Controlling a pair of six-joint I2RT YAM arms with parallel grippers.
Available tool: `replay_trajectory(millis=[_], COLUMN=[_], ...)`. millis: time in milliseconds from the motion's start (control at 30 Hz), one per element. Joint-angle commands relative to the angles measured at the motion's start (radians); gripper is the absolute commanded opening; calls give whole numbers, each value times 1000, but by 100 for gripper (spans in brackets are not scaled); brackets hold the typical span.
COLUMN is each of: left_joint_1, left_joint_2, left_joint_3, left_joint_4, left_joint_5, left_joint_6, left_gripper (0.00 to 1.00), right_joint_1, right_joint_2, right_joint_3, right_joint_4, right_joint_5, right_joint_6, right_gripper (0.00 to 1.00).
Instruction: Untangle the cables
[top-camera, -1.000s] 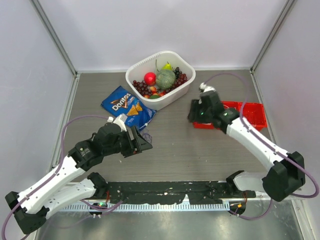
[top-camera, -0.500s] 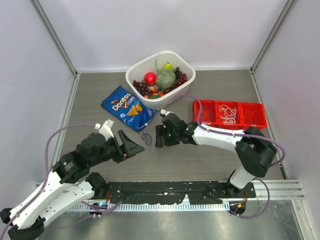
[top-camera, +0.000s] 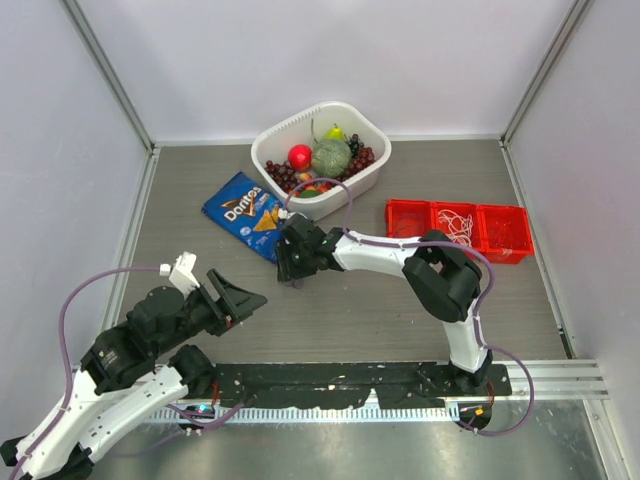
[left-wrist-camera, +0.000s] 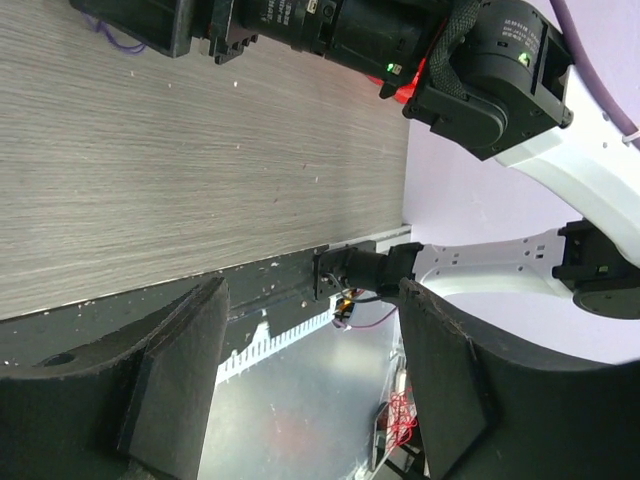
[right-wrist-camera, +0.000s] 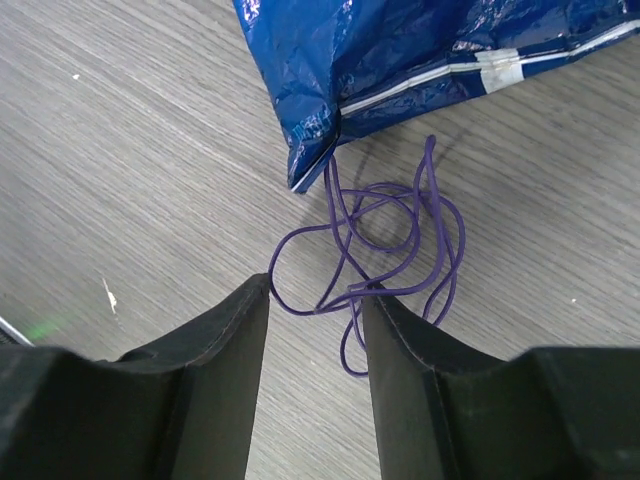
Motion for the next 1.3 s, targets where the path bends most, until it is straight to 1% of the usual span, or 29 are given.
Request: replay_trajectory(millis=[0,100,167,200,267,367,400,500,567,600,633,733,767,800,833,900,1000,1033,1067,1100,1133,1200,1267], left_joint_1=[5,5,5,4,5,4,5,5,4,5,5,5,5,5,4,5,5,5,5,4,5,5,5], left_joint_2=[16,42,59,68,82,96,95,92,89,90,95,113,125,163,180,211,237,246,254,269,286,318,360], left_joint_3=[17,42,51,54,62,74,79,74,65,58,50,34,27,15,13,11,-2,-18,-24,-25,-24,-21,-19], left_joint_4=[-18,-29,-27,-27,-29,-29,-27,2,46,75,115,181,209,264,277,295,365,395,416,425,427,429,424], left_joint_5=[-36,-39,-36,-34,-30,-26,-25,-14,-1,9,18,41,71,105,121,133,159,171,185,194,205,228,251], left_joint_6=[-1,19,28,31,40,55,62,77,91,97,108,126,134,140,140,141,157,158,158,158,158,161,163], left_gripper=[72,72,73,72,72,73,74,82,84,84,84,82,79,73,70,68,82,85,86,85,82,74,71], right_joint_1=[2,2,2,4,2,4,2,1,1,2,1,1,-1,1,1,1,-1,-2,-2,-7,-8,-13,-19], right_joint_2=[27,41,50,50,29,-51,-112,-227,-307,-367,-396,-526,-566,-614,-646,-695,-769,-781,-798,-806,-818,-835,-852], right_joint_3=[87,98,101,101,82,-3,-31,-141,-213,-241,-304,-395,-424,-456,-464,-496,-528,-537,-542,-544,-544,-545,-547], right_joint_4=[-48,-53,-54,-58,-55,-21,2,56,90,134,154,215,228,231,235,258,329,338,341,340,337,341,361], right_joint_5=[100,114,122,122,110,84,81,-133,-247,-273,-321,-396,-436,-488,-497,-540,-570,-580,-586,-590,-590,-591,-596], right_joint_6=[-34,-53,-69,-75,-92,-96,-98,-121,-115,-95,-81,-34,-18,11,29,66,117,133,137,146,152,169,186], right_gripper=[48,42,29,14,1,1,1,1,1,1,1,1,1,1,1,1,1,1,1,1,1,1,1])
